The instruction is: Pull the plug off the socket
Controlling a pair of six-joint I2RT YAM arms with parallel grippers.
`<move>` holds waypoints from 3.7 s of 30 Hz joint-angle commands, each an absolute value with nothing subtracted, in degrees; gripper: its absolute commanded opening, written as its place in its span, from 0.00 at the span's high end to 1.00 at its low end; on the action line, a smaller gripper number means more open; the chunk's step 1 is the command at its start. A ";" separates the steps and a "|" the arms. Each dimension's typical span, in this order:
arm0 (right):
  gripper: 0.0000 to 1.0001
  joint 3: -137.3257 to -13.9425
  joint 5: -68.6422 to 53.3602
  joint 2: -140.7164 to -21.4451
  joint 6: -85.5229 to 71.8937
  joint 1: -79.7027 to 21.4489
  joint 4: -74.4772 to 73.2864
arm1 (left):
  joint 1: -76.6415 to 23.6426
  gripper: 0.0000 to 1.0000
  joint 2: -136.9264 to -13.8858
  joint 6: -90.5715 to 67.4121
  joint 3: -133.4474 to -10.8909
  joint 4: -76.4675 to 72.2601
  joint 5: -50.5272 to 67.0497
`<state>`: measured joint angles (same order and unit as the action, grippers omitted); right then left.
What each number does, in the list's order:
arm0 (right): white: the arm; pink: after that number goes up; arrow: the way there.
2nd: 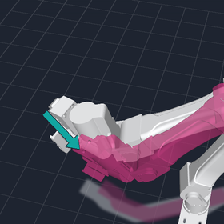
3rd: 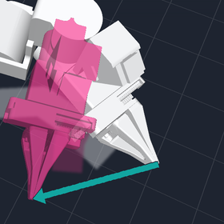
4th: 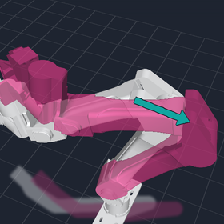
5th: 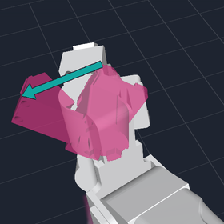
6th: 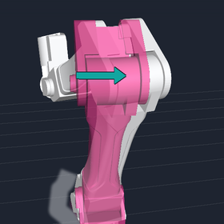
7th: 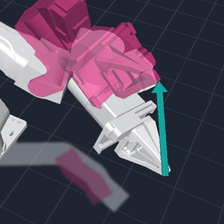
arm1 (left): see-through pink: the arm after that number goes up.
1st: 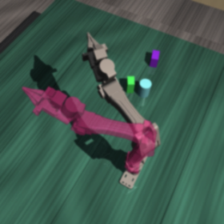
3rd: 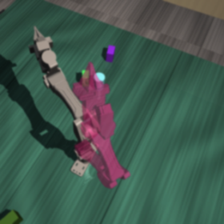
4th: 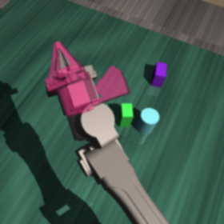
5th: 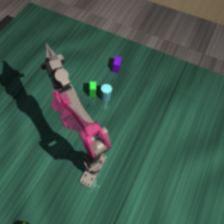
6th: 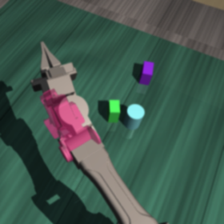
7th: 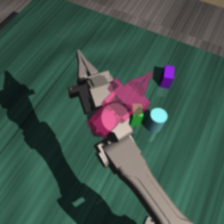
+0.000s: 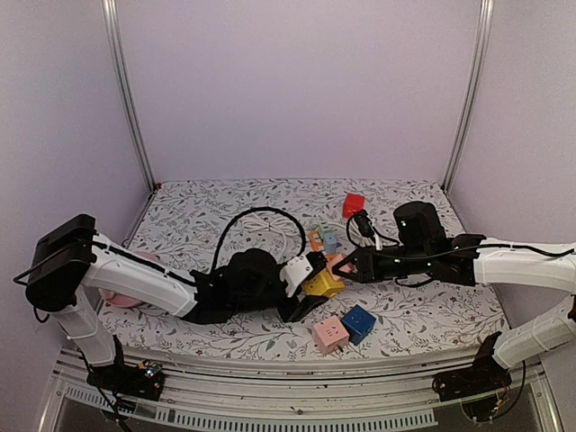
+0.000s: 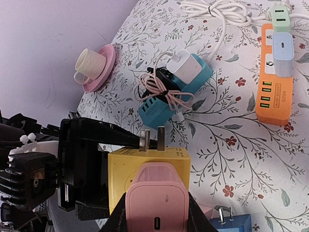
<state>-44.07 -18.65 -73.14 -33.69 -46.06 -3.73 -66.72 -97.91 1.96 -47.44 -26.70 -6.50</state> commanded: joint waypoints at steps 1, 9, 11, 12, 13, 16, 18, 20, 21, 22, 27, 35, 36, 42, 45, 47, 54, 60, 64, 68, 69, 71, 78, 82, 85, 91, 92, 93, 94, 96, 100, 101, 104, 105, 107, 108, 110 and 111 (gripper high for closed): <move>0.97 -44.65 -16.82 -71.46 -31.35 -44.27 -3.41 | -67.61 1.00 -98.75 2.67 -47.38 -20.20 -7.94; 0.97 -44.64 -15.18 -70.94 -30.94 -44.36 -5.06 | -67.94 1.00 -100.01 2.82 -48.54 -19.13 -7.88; 0.97 -44.60 -14.84 -70.83 -30.73 -44.30 -5.47 | -67.91 1.00 -100.38 2.74 -48.83 -18.72 -7.82; 0.97 -44.64 -14.59 -70.84 -30.69 -44.30 -5.73 | -67.99 1.00 -100.64 2.74 -49.05 -18.38 -7.79; 0.97 -44.60 -14.19 -70.84 -30.54 -44.30 -5.98 | -68.02 1.00 -100.90 2.72 -49.26 -18.06 -7.75; 0.97 -44.56 -13.47 -70.84 -30.25 -44.31 -6.54 | -68.10 1.00 -101.33 2.74 -49.57 -17.48 -7.72; 0.97 -44.55 -13.37 -70.84 -30.11 -44.31 -6.56 | -68.10 1.00 -101.38 2.72 -49.65 -17.39 -7.80; 0.97 -44.55 -13.07 -70.75 -30.01 -44.26 -6.74 | -68.12 1.00 -101.55 2.72 -49.82 -17.18 -7.82; 0.97 -44.60 -12.93 -70.69 -29.91 -44.29 -6.92 | -68.12 1.00 -101.58 2.72 -49.98 -16.97 -7.88; 0.97 -44.64 -12.70 -70.67 -29.84 -44.36 -7.13 | -68.06 1.00 -101.72 2.80 -50.15 -16.73 -7.93; 0.97 -45.02 -11.80 -70.36 -29.38 -44.30 -8.15 | -68.11 1.00 -102.60 2.79 -50.95 -15.82 -7.96; 0.97 -45.17 -11.03 -69.61 -29.21 -44.32 -8.35 | -68.12 1.00 -102.83 2.72 -51.07 -15.89 -8.08; 0.97 -45.25 -11.00 -69.53 -29.23 -44.30 -8.35 | -68.12 1.00 -102.95 2.65 -51.06 -15.78 -8.01; 0.97 -45.33 -10.66 -69.11 -29.22 -44.13 -8.44 | -68.10 1.00 -102.76 2.36 -50.65 -15.97 -8.16; 0.97 -45.39 -10.66 -68.87 -29.21 -44.02 -8.57 | -68.10 1.00 -102.66 2.27 -50.47 -16.01 -8.20; 0.97 -45.43 -10.65 -68.61 -29.25 -43.82 -8.69 | -68.09 1.00 -102.66 2.28 -50.30 -16.08 -8.23; 0.97 -45.32 -10.66 -67.53 -29.27 -43.43 -9.05 | -68.11 1.00 -102.58 2.11 -49.84 -16.16 -8.19; 0.97 -45.43 -10.58 -67.15 -29.06 -43.16 -9.53 | -68.07 1.00 -102.61 2.11 -49.92 -16.17 -8.08; 0.97 -45.49 -10.60 -66.98 -28.90 -43.00 -9.91 | -68.16 1.00 -102.65 2.11 -50.05 -16.08 -8.03; 0.97 -45.93 -11.02 -67.44 -28.81 -43.02 -10.02 | -68.16 1.00 -102.88 2.11 -50.31 -16.16 -7.82; 0.97 -45.93 -11.28 -67.57 -28.78 -42.98 -9.83 | -68.14 1.00 -102.88 2.10 -50.35 -16.13 -7.78; 0.97 -45.97 -11.26 -67.82 -28.68 -43.02 -9.59 | -68.20 1.00 -102.90 2.19 -50.57 -16.12 -7.79; 0.97 -46.90 -10.18 -69.22 -27.98 -42.76 -11.59 | -68.20 1.00 -102.90 2.41 -50.71 -15.80 -7.86; 0.97 -47.98 -10.45 -71.57 -28.04 -44.32 -11.68 | -68.16 1.00 -103.54 2.48 -51.24 -15.81 -7.73; 0.97 -48.86 -9.73 -72.60 -28.04 -45.77 -11.69 | -68.16 1.00 -103.95 2.50 -51.83 -15.89 -7.37; 0.97 -48.69 -7.60 -70.47 -27.71 -46.00 -12.04 | -68.20 1.00 -104.08 2.55 -51.86 -15.84 -7.60; 0.97 -48.38 -8.23 -69.82 -27.63 -45.65 -11.93 | -68.16 1.00 -103.94 2.50 -51.78 -15.80 -7.70; 0.97 -47.77 -9.87 -69.05 -27.60 -44.65 -11.38 | -68.18 1.00 -103.78 2.50 -51.58 -15.84 -7.73; 0.97 -46.77 -11.95 -68.29 -27.80 -43.43 -10.32 | -68.20 1.00 -103.61 2.44 -51.40 -15.94 -7.80; 0.97 -44.37 -15.80 -66.65 -28.51 -41.11 -7.92 | -68.13 1.00 -103.17 2.47 -51.14 -16.14 -7.82; 0.97 -41.53 -20.99 -65.23 -29.91 -39.40 -4.12 | -68.16 1.00 -102.62 2.33 -50.71 -16.55 -7.79; 0.97 -41.19 -21.45 -65.28 -30.32 -39.32 -3.60 | -68.20 1.00 -102.66 2.37 -50.81 -16.53 -7.82; 0.97 -41.39 -20.41 -65.70 -30.50 -39.24 -4.37 | -68.16 1.00 -102.74 2.37 -50.89 -16.44 -7.69; 0.97 -41.70 -19.64 -65.92 -30.37 -39.29 -5.12 | -68.13 1.00 -102.75 2.31 -50.89 -16.44 -7.59; 0.97 -42.60 -18.84 -66.53 -29.94 -39.48 -6.28 | -68.20 1.00 -102.83 2.41 -50.98 -16.42 -7.56; 0.97 -43.14 -18.13 -66.73 -29.62 -39.82 -6.84 | -68.18 1.00 -102.91 2.44 -51.02 -16.42 -7.57; 0.97 -44.38 -15.22 -67.24 -28.88 -41.19 -8.25 | -68.19 1.00 -103.13 2.42 -51.15 -16.44 -7.58; 0.97 -45.19 -13.78 -67.64 -28.48 -42.01 -9.10 | -68.15 1.00 -103.24 2.46 -51.24 -16.42 -7.64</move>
